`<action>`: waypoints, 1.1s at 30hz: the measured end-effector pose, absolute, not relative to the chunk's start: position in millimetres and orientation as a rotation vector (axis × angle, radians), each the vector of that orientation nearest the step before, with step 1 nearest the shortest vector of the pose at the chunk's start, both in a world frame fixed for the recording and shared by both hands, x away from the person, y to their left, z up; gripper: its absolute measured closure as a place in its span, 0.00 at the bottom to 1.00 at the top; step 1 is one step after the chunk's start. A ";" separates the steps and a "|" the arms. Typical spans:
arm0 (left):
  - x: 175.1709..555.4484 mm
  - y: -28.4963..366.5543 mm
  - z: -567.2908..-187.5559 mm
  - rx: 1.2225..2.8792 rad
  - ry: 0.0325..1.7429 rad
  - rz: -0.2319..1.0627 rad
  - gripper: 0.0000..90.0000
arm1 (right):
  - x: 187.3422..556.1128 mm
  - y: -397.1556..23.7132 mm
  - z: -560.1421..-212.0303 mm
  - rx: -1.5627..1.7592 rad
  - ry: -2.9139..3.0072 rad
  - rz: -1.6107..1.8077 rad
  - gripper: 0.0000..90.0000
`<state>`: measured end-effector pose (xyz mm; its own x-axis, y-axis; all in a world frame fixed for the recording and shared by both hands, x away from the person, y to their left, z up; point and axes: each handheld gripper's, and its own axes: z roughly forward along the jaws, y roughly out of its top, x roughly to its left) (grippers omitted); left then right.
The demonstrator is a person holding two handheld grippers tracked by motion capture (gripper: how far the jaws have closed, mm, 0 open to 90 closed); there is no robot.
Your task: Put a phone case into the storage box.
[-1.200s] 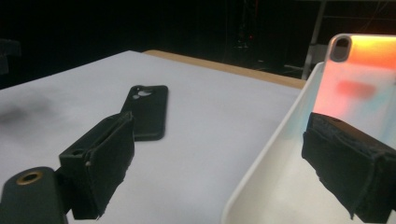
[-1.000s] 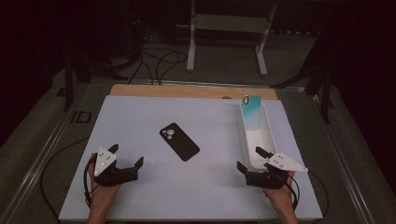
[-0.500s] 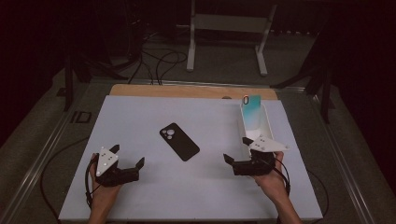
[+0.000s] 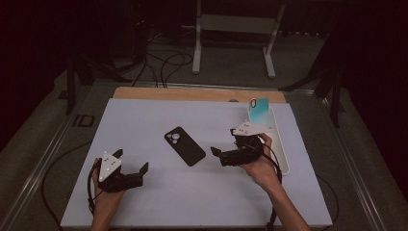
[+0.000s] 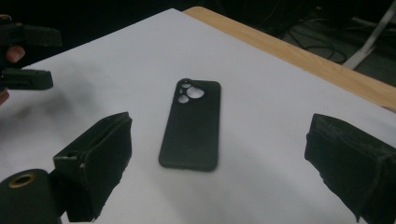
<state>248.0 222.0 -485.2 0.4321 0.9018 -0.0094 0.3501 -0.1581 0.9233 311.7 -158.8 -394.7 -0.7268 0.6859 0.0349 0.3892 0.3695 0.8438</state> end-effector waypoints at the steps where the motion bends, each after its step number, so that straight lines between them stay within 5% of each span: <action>1: 248.1 222.0 -485.4 1.719 1.091 0.715 0.00 | 314.0 -155.6 -394.8 0.949 2.319 1.287 0.08; 33: 248.2 223.8 -485.4 1.721 1.092 0.715 0.00 | 370.3 -91.9 -440.6 1.023 2.519 1.034 0.08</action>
